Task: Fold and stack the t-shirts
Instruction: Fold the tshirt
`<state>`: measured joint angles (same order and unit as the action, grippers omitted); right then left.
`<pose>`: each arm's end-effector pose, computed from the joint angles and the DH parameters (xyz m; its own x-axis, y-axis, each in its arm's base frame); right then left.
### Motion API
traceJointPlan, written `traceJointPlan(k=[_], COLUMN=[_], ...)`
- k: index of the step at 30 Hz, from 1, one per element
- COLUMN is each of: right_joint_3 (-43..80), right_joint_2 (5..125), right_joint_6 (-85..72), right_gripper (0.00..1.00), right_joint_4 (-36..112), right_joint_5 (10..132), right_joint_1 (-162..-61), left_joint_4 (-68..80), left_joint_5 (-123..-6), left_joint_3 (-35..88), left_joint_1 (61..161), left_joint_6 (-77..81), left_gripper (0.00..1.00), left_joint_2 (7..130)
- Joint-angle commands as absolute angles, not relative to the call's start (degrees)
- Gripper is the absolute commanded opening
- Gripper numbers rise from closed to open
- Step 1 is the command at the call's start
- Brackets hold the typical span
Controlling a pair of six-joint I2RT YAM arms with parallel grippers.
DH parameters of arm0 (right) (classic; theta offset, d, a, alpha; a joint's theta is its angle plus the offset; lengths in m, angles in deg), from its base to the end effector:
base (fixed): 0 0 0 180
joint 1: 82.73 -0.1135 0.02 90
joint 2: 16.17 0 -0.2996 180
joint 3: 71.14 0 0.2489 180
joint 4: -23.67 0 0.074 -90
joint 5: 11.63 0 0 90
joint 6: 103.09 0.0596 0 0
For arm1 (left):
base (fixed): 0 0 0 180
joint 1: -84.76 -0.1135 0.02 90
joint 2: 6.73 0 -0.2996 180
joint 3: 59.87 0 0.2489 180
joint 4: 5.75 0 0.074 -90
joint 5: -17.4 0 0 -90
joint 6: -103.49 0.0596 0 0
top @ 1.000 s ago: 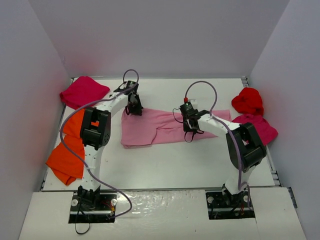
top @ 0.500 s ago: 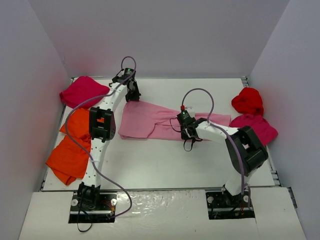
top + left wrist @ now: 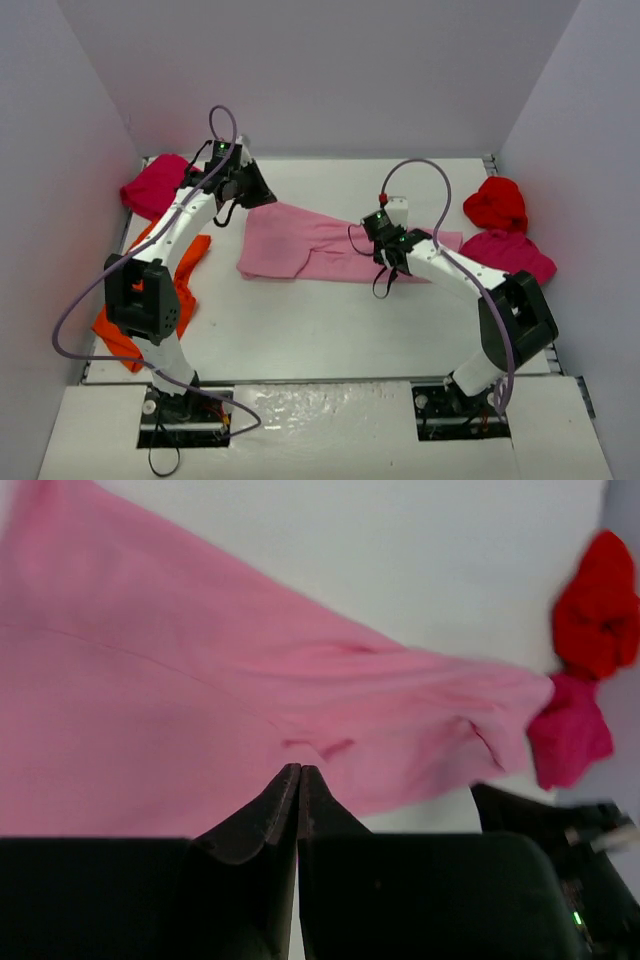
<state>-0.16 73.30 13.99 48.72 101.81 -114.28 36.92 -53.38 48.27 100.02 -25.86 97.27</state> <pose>0.3077 0.1611 0.2455 -0.6294 0.1037 -0.7702 0.0586 0.9946 0.0860 0.4219 -0.1354 0.3410 -0.7798 -0.4078 -0.4749 0.0033 0.7560 -0.6546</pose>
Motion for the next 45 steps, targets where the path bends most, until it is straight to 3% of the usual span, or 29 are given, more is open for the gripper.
traceJointPlan(k=[1, 6, 8, 9, 21, 33, 45], right_joint_3=[1.6, -1.4, -1.8, -1.8, -5.8, -6.9, -1.7], right_joint_2=[71.6, 68.1, 66.9, 66.9, 70.7, 76.0, 68.9], right_joint_6=[16.2, 15.8, 15.3, 15.3, 14.2, 13.8, 13.0], right_gripper=[0.04, 0.24, 0.39, 0.4, 0.39, 0.33, 0.33], right_joint_4=[53.4, 52.9, 53.1, 53.1, 53.7, 48.4, 53.4], right_joint_5=[110.1, 102.6, 102.8, 102.3, 94.1, 90.4, 88.5], right_joint_1=[-105.7, -93.8, -91.7, -91.5, -86.8, -86.7, -87.0], left_joint_4=[21.6, 17.1, 16.7, 16.7, 16.5, 15.5, 15.1], left_joint_5=[-44.9, -41.5, -42.1, -42.2, -41.9, -42.5, -42.8], left_joint_3=[36.3, 32.3, 32.7, 32.7, 39.3, 36.0, 34.8], left_joint_1=[108.2, 111.2, 111.9, 111.9, 115.8, 115.8, 115.9], left_joint_6=[-34.9, -37.6, -37.5, -37.5, -37.0, -36.6, -36.3], left_gripper=[0.0, 0.0, 0.0, 0.0, 0.0, 0.0, 0.0], left_joint_2=[94.6, 98.7, 99.9, 100.6, 111.0, 110.5, 110.7])
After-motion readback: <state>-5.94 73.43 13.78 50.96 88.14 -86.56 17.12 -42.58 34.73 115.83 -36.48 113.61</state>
